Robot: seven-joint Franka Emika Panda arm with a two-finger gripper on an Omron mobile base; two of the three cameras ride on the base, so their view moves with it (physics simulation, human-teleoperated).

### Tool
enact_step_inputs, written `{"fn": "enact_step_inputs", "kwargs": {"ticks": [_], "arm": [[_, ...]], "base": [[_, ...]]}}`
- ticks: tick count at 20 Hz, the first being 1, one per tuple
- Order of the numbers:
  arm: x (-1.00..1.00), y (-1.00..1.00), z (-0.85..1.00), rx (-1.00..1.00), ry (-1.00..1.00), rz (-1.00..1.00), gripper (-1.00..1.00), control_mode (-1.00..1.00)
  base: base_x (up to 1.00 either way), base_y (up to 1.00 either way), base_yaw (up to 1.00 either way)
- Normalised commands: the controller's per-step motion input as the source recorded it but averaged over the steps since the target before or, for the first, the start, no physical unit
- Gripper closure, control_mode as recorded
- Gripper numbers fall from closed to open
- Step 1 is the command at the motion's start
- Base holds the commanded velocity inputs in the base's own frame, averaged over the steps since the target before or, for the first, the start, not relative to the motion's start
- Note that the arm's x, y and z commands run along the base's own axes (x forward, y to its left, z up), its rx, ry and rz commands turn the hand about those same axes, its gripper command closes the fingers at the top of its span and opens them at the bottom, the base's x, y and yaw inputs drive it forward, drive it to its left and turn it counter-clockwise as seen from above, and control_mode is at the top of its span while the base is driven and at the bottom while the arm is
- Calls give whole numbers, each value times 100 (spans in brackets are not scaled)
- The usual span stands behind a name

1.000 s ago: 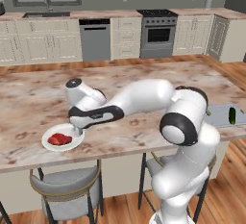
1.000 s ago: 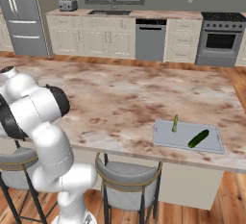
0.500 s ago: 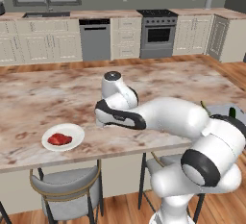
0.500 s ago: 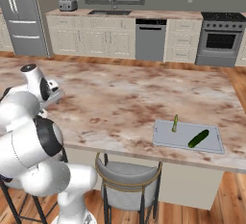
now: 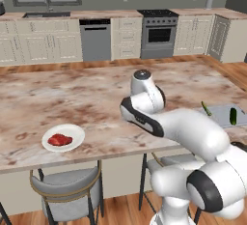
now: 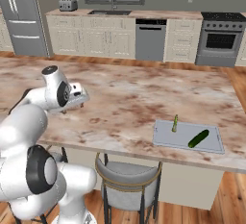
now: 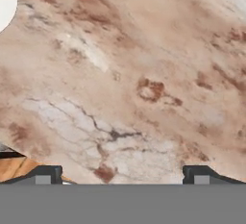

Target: Create a steak meal by picking up the steak and asparagus from the tray and placing them on the plate. Leave the cucumber on the tray.

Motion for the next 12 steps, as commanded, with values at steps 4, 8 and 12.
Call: {"fn": "enact_step_inputs", "kwargs": {"ticks": [4,8,12], "arm": [[0,-100,10,0,1,-41,-100,-100],[0,-100,7,0,3,-43,-100,-100],[2,-100,1,0,3,-42,-100,-100]], "base": [[0,0,0],[0,0,0],[0,0,0]]}}
